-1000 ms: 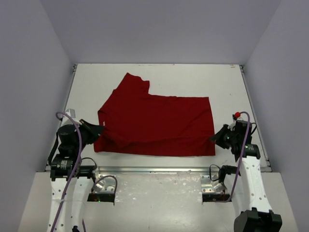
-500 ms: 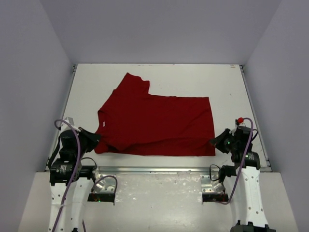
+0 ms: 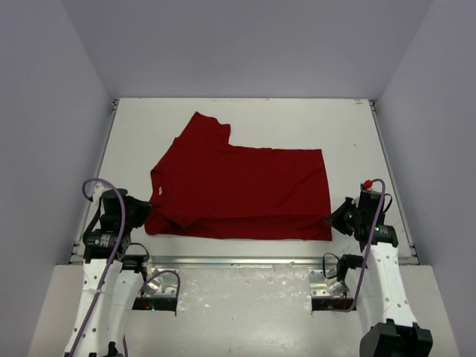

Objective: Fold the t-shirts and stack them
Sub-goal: Fold the tshirt

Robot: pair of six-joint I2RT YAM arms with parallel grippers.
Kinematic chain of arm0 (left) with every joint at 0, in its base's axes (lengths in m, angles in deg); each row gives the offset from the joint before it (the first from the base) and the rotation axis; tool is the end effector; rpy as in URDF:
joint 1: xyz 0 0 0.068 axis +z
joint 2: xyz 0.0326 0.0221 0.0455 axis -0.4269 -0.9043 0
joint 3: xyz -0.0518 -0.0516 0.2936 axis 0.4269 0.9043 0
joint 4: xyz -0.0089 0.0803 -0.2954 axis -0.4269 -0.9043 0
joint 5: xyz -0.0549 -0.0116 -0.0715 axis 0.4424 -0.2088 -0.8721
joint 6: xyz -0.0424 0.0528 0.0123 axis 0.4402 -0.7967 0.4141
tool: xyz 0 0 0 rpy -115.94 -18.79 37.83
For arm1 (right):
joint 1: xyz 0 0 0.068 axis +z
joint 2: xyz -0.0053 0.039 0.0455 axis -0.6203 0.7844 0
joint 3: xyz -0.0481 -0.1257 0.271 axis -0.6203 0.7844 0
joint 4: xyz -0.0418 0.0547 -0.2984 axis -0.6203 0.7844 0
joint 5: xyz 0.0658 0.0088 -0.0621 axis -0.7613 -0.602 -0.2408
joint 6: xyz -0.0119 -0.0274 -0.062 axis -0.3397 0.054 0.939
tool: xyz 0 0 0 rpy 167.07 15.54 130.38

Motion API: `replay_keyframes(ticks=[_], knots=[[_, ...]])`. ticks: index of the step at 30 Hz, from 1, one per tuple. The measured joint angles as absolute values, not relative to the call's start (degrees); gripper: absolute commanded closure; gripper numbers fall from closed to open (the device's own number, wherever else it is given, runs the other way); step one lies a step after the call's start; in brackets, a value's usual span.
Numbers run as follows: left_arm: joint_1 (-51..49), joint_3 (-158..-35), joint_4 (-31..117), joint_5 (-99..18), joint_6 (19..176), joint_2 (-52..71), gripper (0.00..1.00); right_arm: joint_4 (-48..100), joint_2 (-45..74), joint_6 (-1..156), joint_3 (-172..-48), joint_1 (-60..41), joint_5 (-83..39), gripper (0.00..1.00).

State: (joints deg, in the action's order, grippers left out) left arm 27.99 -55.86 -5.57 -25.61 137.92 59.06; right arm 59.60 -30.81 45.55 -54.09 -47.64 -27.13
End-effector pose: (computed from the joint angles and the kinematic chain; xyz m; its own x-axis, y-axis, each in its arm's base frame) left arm 0.1377 0.0129 0.2438 -0.3015 -0.7982 -0.5216 -0.6020 0.5835 -0.5451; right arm 0.1602 -0.0140 0.1622 -0.5810 0.7156 -0.3877 0.4973 0.6893 0.5269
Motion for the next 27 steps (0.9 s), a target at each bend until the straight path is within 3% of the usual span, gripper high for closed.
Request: replay_keyframes(ticks=[27], knots=[[28.0, -47.8, 19.4, -18.1, 142.8, 36.0, 1.00, 44.6, 0.8, 51.5, -58.9, -47.0, -22.1, 0.97]])
